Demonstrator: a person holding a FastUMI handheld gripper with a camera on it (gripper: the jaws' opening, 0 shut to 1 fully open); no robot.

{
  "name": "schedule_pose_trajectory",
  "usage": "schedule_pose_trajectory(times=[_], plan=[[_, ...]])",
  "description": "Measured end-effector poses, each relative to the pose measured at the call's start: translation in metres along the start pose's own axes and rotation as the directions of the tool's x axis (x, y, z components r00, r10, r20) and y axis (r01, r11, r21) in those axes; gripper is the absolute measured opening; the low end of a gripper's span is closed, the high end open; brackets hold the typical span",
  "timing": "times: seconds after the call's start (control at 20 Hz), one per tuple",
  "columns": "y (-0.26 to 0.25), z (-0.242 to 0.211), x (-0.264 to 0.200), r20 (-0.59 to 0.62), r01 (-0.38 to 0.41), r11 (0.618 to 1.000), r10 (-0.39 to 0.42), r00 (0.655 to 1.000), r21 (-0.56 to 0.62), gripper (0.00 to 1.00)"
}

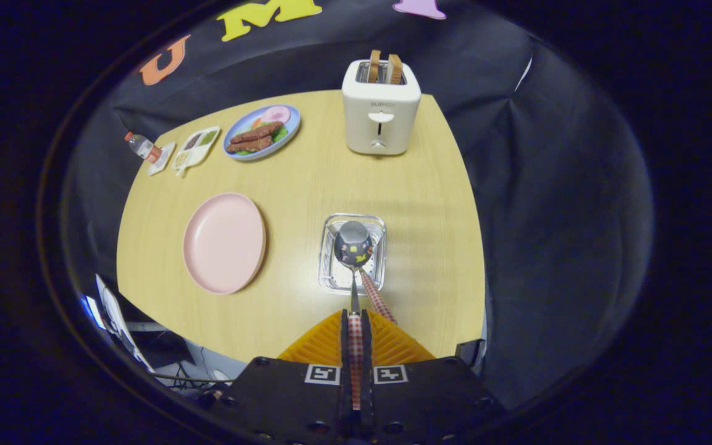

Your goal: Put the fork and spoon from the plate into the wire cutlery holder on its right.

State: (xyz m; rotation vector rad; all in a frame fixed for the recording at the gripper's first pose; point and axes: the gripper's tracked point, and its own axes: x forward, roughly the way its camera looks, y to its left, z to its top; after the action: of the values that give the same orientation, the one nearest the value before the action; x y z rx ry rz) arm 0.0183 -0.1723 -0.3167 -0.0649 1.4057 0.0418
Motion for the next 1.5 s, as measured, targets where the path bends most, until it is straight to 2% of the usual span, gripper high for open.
schedule_pose_trajectory(times=[0.35, 0.55, 0.75, 0.95, 1.25, 1.5], plan=[[0.008, 0.017, 0.015, -0.187, -0.012, 0.996, 0.028, 0.982, 0.085, 0.05], [0.01, 0.016, 0.024, -0.324, 0.015, 0.992, 0.027, 0.946, 0.125, 0.05], [0.01, 0.031, 0.035, -0.327, 0.041, 0.994, -0.004, 0.945, 0.105, 0.07], [0.013, 0.034, 0.047, -0.378, 0.043, 0.994, -0.002, 0.926, 0.101, 0.07], [0.01, 0.038, 0.054, -0.392, 0.063, 0.992, -0.016, 0.92, 0.107, 0.09], [0.014, 0.048, 0.043, -0.301, 0.068, 0.995, -0.044, 0.952, 0.068, 0.13]])
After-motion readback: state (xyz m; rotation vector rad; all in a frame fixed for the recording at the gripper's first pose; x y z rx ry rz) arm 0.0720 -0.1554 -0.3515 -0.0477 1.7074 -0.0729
